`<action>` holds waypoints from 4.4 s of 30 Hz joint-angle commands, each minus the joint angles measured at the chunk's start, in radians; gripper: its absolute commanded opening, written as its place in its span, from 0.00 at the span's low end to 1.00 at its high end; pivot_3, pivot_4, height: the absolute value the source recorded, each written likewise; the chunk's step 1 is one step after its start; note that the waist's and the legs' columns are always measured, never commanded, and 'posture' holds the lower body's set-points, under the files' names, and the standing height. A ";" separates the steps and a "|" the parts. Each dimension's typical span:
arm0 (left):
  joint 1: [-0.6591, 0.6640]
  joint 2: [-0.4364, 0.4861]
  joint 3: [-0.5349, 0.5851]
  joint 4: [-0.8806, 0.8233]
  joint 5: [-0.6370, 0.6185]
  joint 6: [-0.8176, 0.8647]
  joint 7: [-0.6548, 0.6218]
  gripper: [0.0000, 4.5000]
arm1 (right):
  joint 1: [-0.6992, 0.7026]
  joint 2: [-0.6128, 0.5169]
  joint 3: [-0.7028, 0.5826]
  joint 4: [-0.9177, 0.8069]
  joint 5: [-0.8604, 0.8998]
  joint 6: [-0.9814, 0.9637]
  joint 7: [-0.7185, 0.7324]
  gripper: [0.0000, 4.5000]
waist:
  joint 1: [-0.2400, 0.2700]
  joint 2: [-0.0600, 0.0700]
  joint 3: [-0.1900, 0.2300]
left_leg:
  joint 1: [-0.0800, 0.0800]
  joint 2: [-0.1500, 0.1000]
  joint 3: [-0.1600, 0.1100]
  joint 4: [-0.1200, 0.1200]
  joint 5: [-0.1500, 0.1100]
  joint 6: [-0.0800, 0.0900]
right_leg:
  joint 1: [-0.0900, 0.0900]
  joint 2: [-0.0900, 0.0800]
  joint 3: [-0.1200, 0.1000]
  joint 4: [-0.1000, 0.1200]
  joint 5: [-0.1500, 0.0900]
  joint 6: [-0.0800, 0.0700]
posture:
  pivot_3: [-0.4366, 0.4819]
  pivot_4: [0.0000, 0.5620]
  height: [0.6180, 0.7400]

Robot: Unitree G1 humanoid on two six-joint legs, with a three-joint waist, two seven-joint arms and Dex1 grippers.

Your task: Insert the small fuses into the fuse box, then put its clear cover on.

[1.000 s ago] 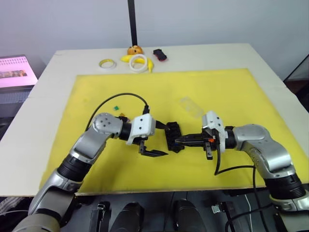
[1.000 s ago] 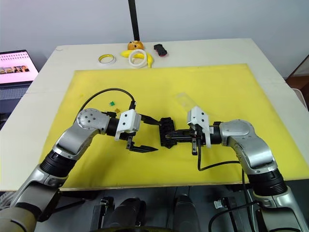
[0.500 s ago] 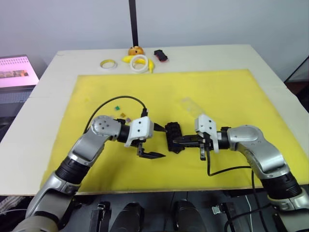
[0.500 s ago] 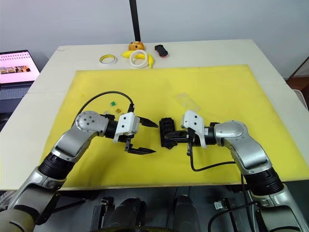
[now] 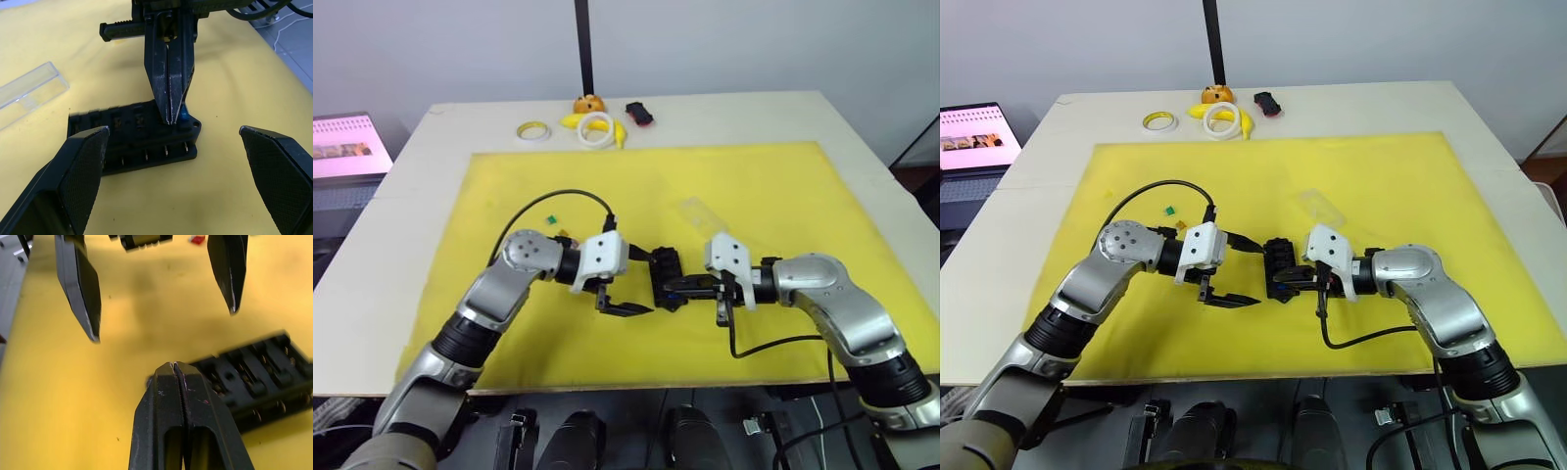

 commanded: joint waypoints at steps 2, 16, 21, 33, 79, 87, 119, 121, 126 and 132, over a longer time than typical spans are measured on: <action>-0.002 0.001 0.008 -0.022 -0.002 -0.016 -0.001 1.00 | -0.022 0.005 -0.054 -0.066 0.059 0.018 -0.015 0.01 | 0.000 0.000 0.000 | 0.000 0.000 0.000 0.000 0.000 0.000 | 0.000 0.000 0.000 0.000 0.000 0.000 | 0.48 0.27 1.00; -0.003 -0.002 0.008 -0.009 -0.001 -0.031 -0.008 1.00 | 0.030 -0.024 -0.006 -0.041 0.018 0.027 -0.029 0.01 | 0.000 0.000 0.000 | 0.000 0.000 0.000 0.000 0.000 0.000 | 0.000 0.000 0.000 0.000 0.000 0.000 | 0.48 0.27 1.00; -0.011 -0.006 0.007 -0.002 0.002 -0.032 -0.007 1.00 | 0.042 -0.041 0.040 -0.024 -0.033 0.042 -0.046 0.01 | 0.001 0.000 0.000 | 0.000 0.000 0.000 0.000 0.000 0.000 | 0.000 0.000 0.000 0.000 0.000 0.000 | 0.48 0.27 1.00; 0.025 -0.048 0.118 -0.080 -0.164 0.174 0.070 1.00 | 0.030 -0.010 -0.060 -0.121 0.061 0.064 -0.101 0.01 | 0.000 0.000 0.000 | 0.002 0.000 0.000 0.000 0.000 0.000 | 0.003 0.000 0.000 -0.001 0.000 0.000 | 0.48 0.27 1.00; 0.076 0.303 0.886 0.392 -0.727 1.312 0.385 1.00 | -0.009 -0.136 -0.384 -0.336 0.534 0.403 -0.324 0.98 | -0.002 -0.001 0.001 | 0.002 0.001 0.000 -0.001 -0.001 0.002 | 0.000 0.000 0.001 0.000 0.000 0.000 | 0.48 0.27 1.00; -0.021 0.246 0.913 0.486 -0.702 1.341 0.469 1.00 | -0.098 -0.084 -0.222 -0.323 0.475 0.373 -0.345 0.98 | 0.003 -0.002 0.001 | 0.001 0.000 0.000 -0.001 -0.001 0.002 | 0.000 -0.001 0.001 0.000 0.000 0.000 | 0.48 0.27 1.00; -0.014 0.046 0.914 0.527 -0.668 1.328 0.589 1.00 | -0.112 -0.062 -0.160 -0.299 0.411 0.341 -0.353 0.98 | 0.003 -0.002 0.001 | 0.000 0.000 0.001 -0.001 -0.001 0.001 | -0.002 -0.001 0.001 0.001 0.000 0.000 | 0.48 0.27 1.00; -0.026 0.035 0.905 0.550 -0.664 1.316 0.587 1.00 | -0.110 -0.063 -0.161 -0.299 0.410 0.340 -0.355 0.98 | 0.005 -0.002 0.000 | 0.001 0.000 0.001 -0.001 -0.001 0.001 | -0.002 -0.001 0.001 0.001 0.000 0.000 | 0.48 0.27 1.00; -0.043 0.016 0.881 0.578 -0.655 1.304 0.577 1.00 | -0.111 -0.062 -0.166 -0.300 0.412 0.342 -0.363 0.98 | 0.017 -0.002 0.000 | 0.001 -0.001 0.001 0.000 -0.001 0.001 | -0.001 -0.001 0.001 0.001 0.000 0.000 | 0.48 0.27 1.00; -0.060 -0.002 0.855 0.604 -0.640 1.276 0.567 1.00 | -0.106 -0.063 -0.170 -0.302 0.413 0.342 -0.373 0.98 | 0.025 -0.002 0.000 | 0.001 -0.001 0.001 0.000 -0.001 0.001 | 0.000 -0.002 0.001 0.001 0.000 0.000 | 0.48 0.27 1.00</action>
